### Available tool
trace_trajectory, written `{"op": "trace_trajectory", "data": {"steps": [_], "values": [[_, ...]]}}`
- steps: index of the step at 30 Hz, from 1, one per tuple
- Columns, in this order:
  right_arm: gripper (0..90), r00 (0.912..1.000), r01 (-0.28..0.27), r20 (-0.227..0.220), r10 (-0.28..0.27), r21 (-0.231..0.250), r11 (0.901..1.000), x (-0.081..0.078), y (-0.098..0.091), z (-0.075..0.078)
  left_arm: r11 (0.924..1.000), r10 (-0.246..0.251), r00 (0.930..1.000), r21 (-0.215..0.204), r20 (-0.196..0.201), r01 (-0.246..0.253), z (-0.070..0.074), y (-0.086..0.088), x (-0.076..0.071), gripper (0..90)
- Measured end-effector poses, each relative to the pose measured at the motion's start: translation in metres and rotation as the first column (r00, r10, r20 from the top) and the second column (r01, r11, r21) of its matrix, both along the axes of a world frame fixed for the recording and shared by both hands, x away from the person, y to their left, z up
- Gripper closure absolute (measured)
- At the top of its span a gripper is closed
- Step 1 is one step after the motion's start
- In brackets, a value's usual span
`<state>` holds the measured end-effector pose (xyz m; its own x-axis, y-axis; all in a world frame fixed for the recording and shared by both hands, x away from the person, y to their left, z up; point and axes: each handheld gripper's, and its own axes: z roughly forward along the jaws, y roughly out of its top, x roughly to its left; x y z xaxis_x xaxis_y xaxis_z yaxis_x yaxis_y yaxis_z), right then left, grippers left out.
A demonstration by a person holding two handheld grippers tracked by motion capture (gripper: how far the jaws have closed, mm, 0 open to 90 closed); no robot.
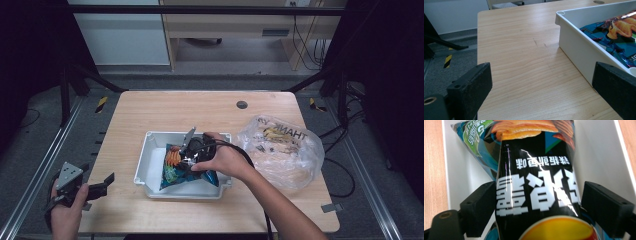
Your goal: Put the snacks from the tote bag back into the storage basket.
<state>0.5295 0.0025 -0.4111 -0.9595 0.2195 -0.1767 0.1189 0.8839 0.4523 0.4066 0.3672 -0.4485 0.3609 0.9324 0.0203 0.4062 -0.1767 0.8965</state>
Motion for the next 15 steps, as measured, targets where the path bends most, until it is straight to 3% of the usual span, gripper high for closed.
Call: {"op": "trace_trajectory", "data": {"steps": [15], "values": [[8.1, 0.9997, 0.003, 0.024, -0.005, 0.066, 0.9978, -0.006, -0.010, 0.014, 1.0000, 0.005, 1.0000, 0.000, 0.000, -0.005, 0.000, 0.000, 0.000, 2.5]]}}
